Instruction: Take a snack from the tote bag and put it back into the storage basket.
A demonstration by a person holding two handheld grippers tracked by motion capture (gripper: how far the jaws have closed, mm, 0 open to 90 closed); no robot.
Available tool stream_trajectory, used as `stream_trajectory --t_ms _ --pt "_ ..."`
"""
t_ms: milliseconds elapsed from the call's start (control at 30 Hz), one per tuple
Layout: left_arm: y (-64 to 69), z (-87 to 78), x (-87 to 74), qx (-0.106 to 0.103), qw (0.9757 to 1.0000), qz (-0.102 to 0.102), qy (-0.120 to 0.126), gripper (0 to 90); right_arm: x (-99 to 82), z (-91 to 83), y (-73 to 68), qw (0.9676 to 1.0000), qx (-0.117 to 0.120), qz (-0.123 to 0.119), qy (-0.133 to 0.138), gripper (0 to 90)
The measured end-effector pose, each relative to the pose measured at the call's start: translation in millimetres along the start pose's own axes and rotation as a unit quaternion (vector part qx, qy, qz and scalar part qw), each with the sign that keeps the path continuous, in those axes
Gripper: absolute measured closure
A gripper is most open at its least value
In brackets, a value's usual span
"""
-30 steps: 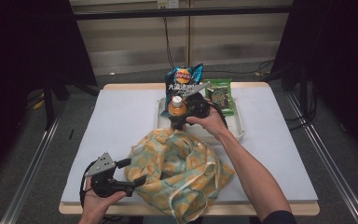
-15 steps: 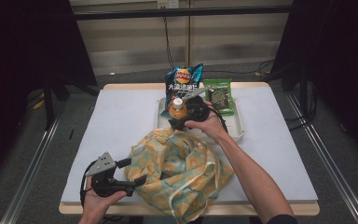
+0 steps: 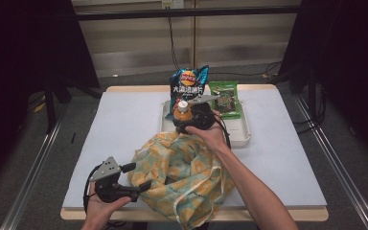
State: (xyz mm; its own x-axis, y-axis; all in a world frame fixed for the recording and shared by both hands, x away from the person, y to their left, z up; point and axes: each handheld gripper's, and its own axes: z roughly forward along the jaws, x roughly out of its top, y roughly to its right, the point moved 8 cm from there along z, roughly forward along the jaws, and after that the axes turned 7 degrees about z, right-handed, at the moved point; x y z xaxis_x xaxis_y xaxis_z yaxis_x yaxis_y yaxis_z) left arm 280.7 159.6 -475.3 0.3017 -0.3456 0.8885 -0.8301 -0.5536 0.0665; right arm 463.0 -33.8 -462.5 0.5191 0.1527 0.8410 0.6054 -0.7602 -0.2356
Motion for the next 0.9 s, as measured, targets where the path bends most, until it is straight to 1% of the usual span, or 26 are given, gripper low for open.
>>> stream_trajectory --t_ms 100,200,267,300,367,400,467,533,633,667,733,767,800,833,900 --pt "-0.3 -0.8 0.2 0.000 1.0000 0.000 0.001 12.0 0.7 0.4 1.0 1.0000 -0.002 0.005 -0.002 30.3" --pt "-1.2 -1.3 -0.2 0.001 1.0000 -0.001 0.000 12.0 2.5 -0.2 4.3 0.9999 0.013 0.001 -0.009 30.6" --pt "-2.0 -1.5 -0.1 0.002 1.0000 0.001 0.001 12.0 3.1 -0.3 6.1 0.9994 0.028 -0.012 -0.012 30.7" --pt "-1.9 -1.3 0.0 0.001 1.0000 -0.001 0.002 12.0 2.8 -0.3 6.5 0.9990 0.035 -0.024 -0.014 30.7" --pt "-2.0 -0.9 -0.3 0.002 1.0000 -0.004 0.001 12.0 2.6 -0.8 6.9 0.9979 0.049 -0.038 -0.020 30.7" --pt "-2.5 -1.2 -0.4 0.002 1.0000 -0.001 -0.001 12.0 2.7 -0.8 6.8 0.9970 0.057 -0.046 -0.021 30.8" --pt "-2.0 -0.9 0.1 0.002 1.0000 -0.001 0.001 12.0 2.7 -0.5 6.8 0.9957 0.069 -0.059 -0.021 30.7" --pt "-1.8 -0.6 -0.2 0.004 1.0000 -0.002 -0.001 12.0 2.6 -0.1 6.6 0.9951 0.074 -0.063 -0.019 30.6" --pt "-1.8 -0.3 0.1 0.001 1.0000 -0.001 0.001 12.0 2.2 0.1 6.6 0.9951 0.077 -0.058 -0.020 30.3" --pt "-1.7 -0.3 -0.3 0.003 1.0000 -0.001 -0.001 12.0 1.9 -0.3 6.8 0.9954 0.078 -0.051 -0.022 30.1" --pt "-1.4 -0.2 -0.8 0.002 1.0000 -0.001 -0.002 12.0 1.8 -1.0 7.1 0.9958 0.076 -0.046 -0.023 29.4" --pt "-1.1 0.0 -1.1 0.002 1.0000 -0.002 -0.003 12.0 2.0 -1.0 7.3 0.9960 0.073 -0.046 -0.025 25.6" --pt "-1.1 0.3 -1.2 0.002 1.0000 -0.001 -0.003 12.0 2.0 -1.4 6.8 0.9961 0.071 -0.044 -0.030 19.9" --pt "-1.4 0.1 -1.6 0.002 1.0000 0.001 -0.004 12.0 3.5 -2.1 7.3 0.9964 0.066 -0.046 -0.029 15.7" --pt "-1.0 0.3 -1.7 0.003 1.0000 -0.001 -0.003 12.1 7.2 -6.9 5.8 0.9970 0.066 -0.033 -0.022 13.5"
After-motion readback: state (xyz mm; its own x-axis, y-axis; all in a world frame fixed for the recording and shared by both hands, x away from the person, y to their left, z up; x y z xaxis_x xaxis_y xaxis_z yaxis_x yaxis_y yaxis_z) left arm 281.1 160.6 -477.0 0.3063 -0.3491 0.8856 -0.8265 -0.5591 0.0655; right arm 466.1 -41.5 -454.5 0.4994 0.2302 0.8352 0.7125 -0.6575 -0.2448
